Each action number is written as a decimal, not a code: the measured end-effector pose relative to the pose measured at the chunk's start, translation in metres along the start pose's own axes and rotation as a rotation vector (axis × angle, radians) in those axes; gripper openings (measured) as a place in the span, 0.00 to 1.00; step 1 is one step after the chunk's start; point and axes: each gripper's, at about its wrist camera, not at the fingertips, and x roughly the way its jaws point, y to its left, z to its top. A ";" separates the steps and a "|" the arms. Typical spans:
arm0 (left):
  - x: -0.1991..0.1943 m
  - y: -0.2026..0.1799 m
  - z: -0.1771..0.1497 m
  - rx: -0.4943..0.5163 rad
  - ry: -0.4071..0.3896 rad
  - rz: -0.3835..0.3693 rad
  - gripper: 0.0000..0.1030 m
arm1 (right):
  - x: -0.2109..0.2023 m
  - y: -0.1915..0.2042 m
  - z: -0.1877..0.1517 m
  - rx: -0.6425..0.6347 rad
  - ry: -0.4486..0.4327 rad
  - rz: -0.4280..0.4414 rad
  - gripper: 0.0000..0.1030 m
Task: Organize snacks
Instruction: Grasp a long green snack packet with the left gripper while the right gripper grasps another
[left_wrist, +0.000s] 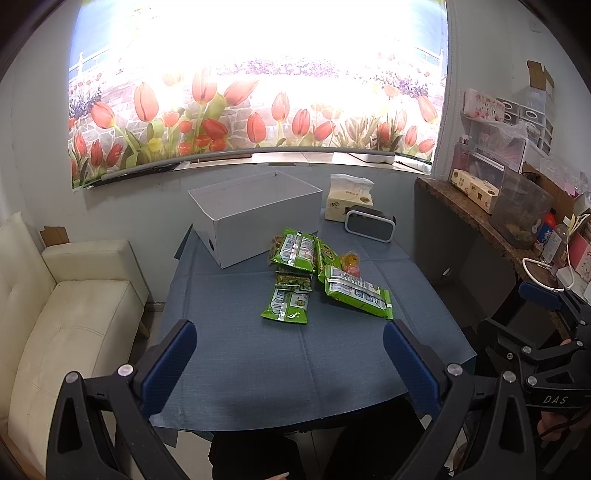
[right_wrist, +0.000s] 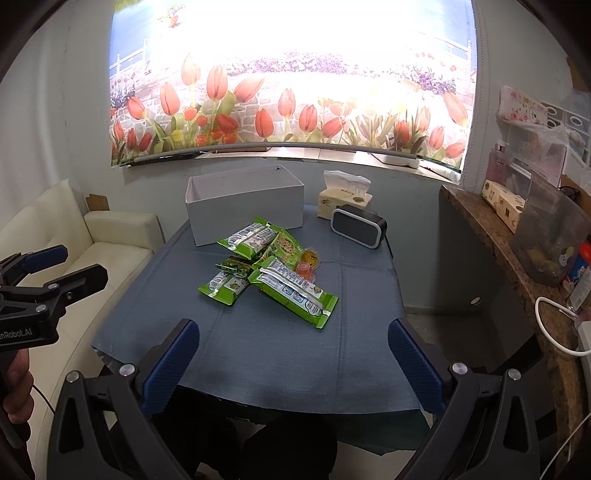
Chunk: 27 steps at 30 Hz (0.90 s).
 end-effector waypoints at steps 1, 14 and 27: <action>0.000 0.000 0.000 -0.001 0.000 0.002 1.00 | 0.002 0.000 0.000 -0.003 0.001 0.004 1.00; 0.008 0.010 -0.008 -0.016 0.021 0.009 1.00 | 0.156 0.000 -0.003 -0.181 0.119 0.068 1.00; 0.030 0.023 -0.016 -0.029 0.064 0.033 1.00 | 0.290 0.015 -0.002 -0.271 0.285 -0.014 0.79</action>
